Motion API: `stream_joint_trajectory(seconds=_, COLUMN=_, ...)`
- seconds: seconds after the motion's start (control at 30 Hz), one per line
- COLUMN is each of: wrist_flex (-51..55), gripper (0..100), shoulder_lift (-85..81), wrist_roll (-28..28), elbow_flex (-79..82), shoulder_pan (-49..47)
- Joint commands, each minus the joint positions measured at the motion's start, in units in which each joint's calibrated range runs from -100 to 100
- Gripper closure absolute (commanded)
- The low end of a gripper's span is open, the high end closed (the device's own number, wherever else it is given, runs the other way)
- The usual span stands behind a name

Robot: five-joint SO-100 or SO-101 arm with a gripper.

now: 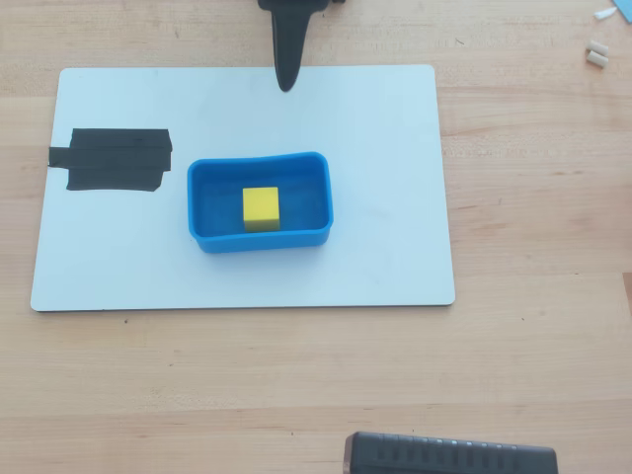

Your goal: Pick up yellow cube and drop it in the blue rectangular bin

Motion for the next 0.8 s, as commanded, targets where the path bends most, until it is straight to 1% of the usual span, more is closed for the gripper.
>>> stream_joint_trajectory(seconds=0.0, wrist_flex=-0.29, gripper=100, shoulder_lift=-7.65, wrist_roll=-0.05, elbow_flex=5.52, shoulder_pan=0.63)
stream_joint_trajectory(seconds=0.2, wrist_flex=-1.03, gripper=100, shoulder_lift=-18.15, wrist_roll=0.05, elbow_flex=15.98, shoulder_pan=1.31)
stream_joint_trajectory(seconds=0.3, wrist_flex=-0.45, gripper=100, shoulder_lift=-25.12, wrist_roll=0.1, elbow_flex=22.7, shoulder_pan=-0.83)
stream_joint_trajectory(seconds=0.37, wrist_flex=-1.28, gripper=100, shoulder_lift=-25.49, wrist_roll=0.1, elbow_flex=25.98, shoulder_pan=-1.43)
stream_joint_trajectory(seconds=0.77, wrist_flex=-1.61, gripper=100, shoulder_lift=-25.49, wrist_roll=0.1, elbow_flex=26.89, shoulder_pan=-1.26)
